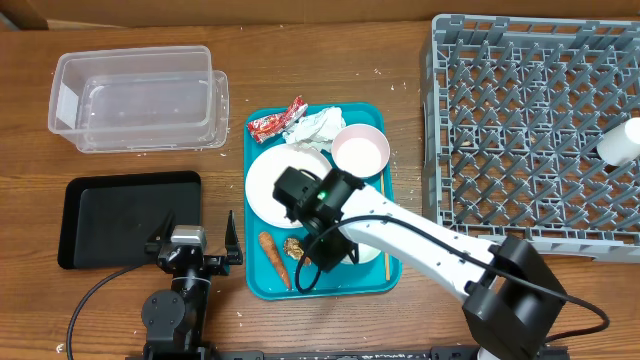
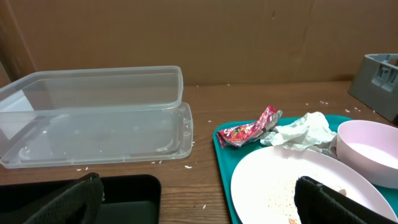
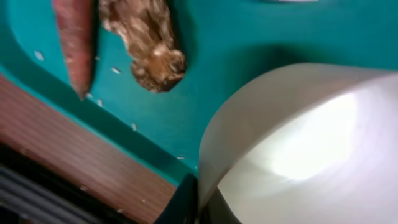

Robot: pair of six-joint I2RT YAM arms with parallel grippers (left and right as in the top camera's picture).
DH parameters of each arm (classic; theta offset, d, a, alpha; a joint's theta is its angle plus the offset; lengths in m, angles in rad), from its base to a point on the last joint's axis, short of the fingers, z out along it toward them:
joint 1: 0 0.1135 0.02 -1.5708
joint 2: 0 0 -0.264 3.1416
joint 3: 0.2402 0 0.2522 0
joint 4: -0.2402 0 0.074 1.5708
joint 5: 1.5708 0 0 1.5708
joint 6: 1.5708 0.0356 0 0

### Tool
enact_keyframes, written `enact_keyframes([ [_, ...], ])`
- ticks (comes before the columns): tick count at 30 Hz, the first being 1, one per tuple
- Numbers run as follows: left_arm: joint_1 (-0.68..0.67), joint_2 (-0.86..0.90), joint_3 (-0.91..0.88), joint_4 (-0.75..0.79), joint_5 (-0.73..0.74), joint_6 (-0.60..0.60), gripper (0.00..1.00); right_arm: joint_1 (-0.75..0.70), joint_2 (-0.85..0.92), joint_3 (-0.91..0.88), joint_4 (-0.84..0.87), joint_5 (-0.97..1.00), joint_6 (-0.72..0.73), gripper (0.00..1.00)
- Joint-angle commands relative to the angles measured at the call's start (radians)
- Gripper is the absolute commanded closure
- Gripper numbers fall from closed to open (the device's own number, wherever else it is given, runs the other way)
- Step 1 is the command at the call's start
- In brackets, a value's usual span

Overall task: Sort waste into correct bins and load items into the dishwasher
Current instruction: 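Grasp the second white cup and lift it off the tray, then place the white cup upside down in the rack's back-right corner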

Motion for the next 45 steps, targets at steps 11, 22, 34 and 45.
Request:
enact_keyframes([
  [11, 0.004, -0.011, -0.005, 0.0, -0.006, 0.012, 0.0, -0.255, -0.01, 0.476, -0.139, 0.087, 0.061, 0.96],
  [22, 0.004, -0.011, -0.005, 0.0, -0.006, 0.012, 0.0, -0.889, -0.009, 0.536, 0.079, -0.24, 0.052, 0.96],
  [34, 0.004, -0.011, -0.005, 0.0, -0.006, 0.012, 0.0, -1.423, 0.159, 0.536, 0.407, -0.854, -0.002, 0.96],
  [45, 0.004, -0.011, -0.005, 0.0, -0.006, 0.012, 0.0, -1.544, 0.403, 0.536, 0.794, -1.254, 0.008, 0.96],
])
